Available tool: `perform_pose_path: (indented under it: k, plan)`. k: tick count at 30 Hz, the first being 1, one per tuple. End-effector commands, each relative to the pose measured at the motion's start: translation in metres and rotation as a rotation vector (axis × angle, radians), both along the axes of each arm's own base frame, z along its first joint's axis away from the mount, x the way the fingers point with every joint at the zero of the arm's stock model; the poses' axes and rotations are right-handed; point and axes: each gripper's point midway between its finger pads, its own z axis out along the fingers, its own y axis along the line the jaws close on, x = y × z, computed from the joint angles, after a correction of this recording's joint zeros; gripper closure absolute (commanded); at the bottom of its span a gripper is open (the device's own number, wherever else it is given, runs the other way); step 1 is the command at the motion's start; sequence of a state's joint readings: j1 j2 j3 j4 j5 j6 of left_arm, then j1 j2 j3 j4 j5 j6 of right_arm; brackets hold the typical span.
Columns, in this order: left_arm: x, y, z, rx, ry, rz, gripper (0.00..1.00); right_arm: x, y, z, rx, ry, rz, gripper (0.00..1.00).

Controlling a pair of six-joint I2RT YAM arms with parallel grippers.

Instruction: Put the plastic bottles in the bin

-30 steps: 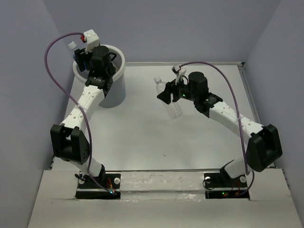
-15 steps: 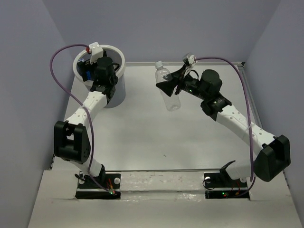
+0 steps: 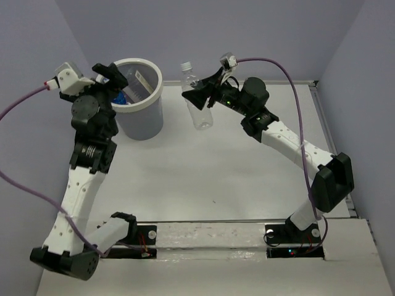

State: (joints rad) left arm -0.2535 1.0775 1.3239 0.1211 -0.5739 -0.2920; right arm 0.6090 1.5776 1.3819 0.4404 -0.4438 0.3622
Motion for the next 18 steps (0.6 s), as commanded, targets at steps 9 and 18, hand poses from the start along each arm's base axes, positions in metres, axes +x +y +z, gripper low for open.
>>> perform_pose_path:
  k: [9,18]
  plan:
    - [-0.124,-0.007,-0.117,-0.057,0.070,-0.225,0.01,0.032,0.067,0.094,0.178,-0.238,-0.068,0.56]
    - [-0.156,0.004,-0.150,-0.035,0.096,-0.204,0.01,0.075,0.110,0.106,0.351,-0.249,-0.154,0.56]
